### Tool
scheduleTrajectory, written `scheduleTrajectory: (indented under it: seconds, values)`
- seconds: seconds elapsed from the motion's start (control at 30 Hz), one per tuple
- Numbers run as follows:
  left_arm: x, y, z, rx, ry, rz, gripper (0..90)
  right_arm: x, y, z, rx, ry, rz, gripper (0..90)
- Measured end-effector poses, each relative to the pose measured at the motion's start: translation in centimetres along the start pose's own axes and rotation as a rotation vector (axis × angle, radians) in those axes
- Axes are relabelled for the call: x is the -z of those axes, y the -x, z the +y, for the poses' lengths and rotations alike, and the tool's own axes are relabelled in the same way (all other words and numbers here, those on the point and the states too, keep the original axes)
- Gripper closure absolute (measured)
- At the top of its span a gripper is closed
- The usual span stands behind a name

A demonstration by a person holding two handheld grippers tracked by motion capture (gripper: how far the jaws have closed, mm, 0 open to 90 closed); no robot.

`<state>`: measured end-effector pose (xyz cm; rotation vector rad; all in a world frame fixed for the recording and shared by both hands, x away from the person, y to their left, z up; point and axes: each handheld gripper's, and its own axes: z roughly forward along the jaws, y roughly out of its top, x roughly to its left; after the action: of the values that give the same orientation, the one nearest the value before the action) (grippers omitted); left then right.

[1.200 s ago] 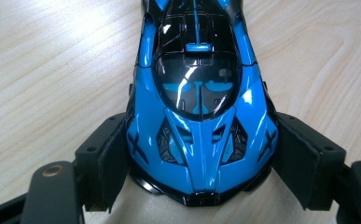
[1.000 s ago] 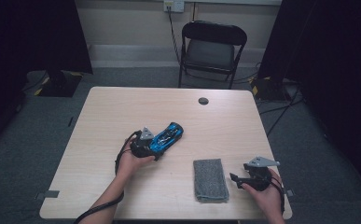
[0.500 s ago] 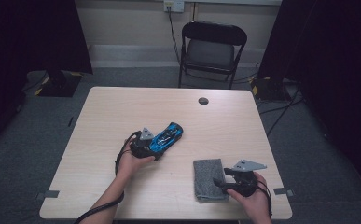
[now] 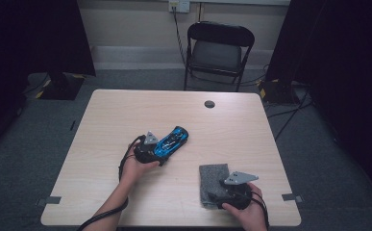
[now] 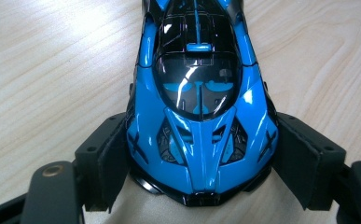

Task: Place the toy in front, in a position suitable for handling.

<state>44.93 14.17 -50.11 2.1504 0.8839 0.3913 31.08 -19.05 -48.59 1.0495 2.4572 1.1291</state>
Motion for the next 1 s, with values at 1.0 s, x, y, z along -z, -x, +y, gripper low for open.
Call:
scheduleTrajectory:
  seconds: [1.0]
  values:
    - [0.1, 0.1, -0.1, 0.003, -0.001, 0.005, 24.4, -0.1, 0.5, 0.5, 0.013, 0.002, -0.043, 29.6]
